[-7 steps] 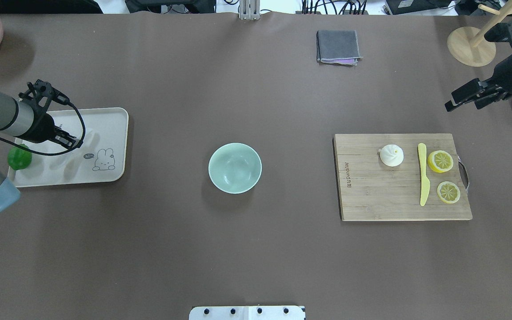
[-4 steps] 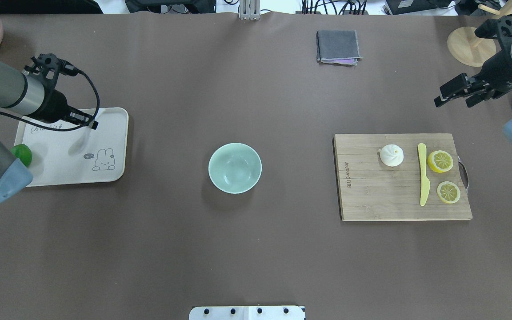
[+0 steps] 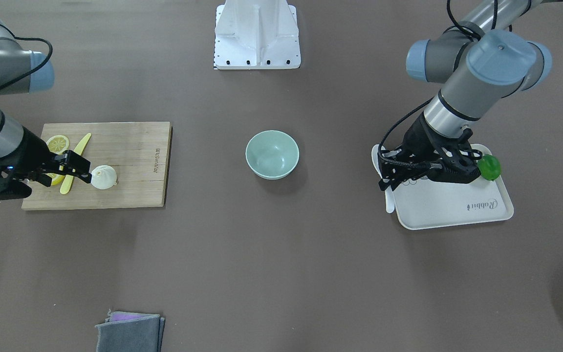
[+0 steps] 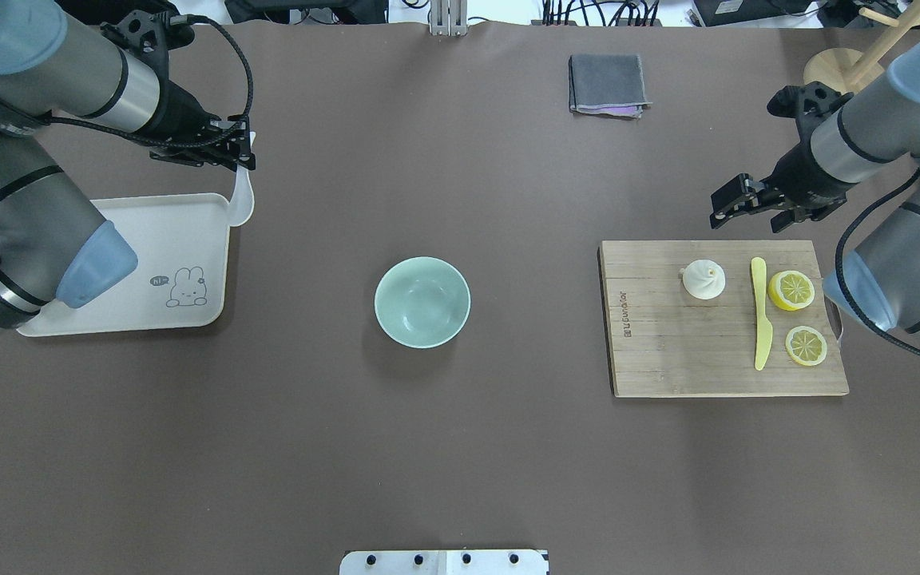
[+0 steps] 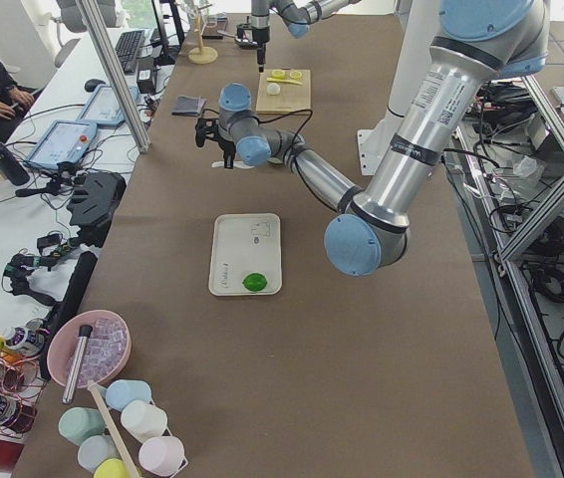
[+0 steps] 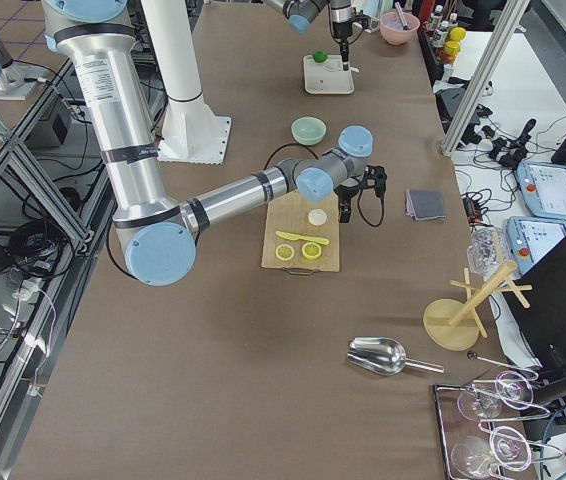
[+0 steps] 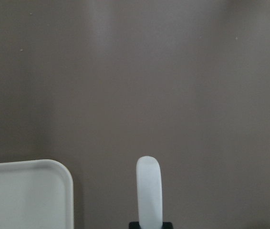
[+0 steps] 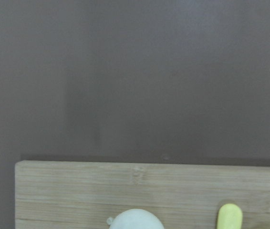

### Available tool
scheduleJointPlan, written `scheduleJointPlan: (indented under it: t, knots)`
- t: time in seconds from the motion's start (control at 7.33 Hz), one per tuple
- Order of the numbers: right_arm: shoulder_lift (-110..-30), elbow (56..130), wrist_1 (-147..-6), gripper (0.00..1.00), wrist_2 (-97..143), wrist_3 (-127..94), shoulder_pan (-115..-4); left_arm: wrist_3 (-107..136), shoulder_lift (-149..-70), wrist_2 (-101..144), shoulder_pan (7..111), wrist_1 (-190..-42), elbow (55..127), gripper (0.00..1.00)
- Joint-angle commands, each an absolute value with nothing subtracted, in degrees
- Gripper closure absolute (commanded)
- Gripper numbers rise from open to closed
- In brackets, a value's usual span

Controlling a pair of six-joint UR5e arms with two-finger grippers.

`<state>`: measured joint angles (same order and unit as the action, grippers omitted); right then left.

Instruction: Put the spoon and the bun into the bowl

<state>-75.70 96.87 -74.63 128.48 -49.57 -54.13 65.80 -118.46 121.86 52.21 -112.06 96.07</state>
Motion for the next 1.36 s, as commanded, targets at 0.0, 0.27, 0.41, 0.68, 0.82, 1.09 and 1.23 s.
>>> scheduleJointPlan:
  t: [0.0,0.27,0.41,0.68,0.82,1.09,1.23]
  knots:
    - [-75.85,96.51,-74.71,0.01,123.59,-51.77,-47.92,67.76,-120.75,121.99,51.94,-111.27,96.06,1.0]
    - [-76.46,96.5,-74.79,0.2,123.23,-52.03,-46.67,68.38,-121.2,121.99,51.86,-111.09,96.06,1.0]
    - [-76.55,96.5,-75.06,0.4,122.79,-52.03,-46.41,68.38,-121.2,121.99,51.86,-111.09,96.06,1.0]
    - [-76.12,96.33,-75.41,1.0,122.78,-52.03,-46.23,68.81,-121.29,122.08,51.68,-111.09,96.15,1.0]
    - [-75.85,96.5,-75.5,1.0,122.87,-52.03,-46.23,70.38,-121.99,121.73,50.55,-111.18,96.07,1.0]
    - [-73.49,97.12,-75.5,1.0,125.05,-54.73,-48.16,76.34,-124.09,121.47,48.88,-111.18,95.8,1.0]
    - [-71.65,97.12,-75.41,1.0,126.29,-57.1,-48.51,79.77,-125.15,117.9,46.26,-111.27,96.06,1.0]
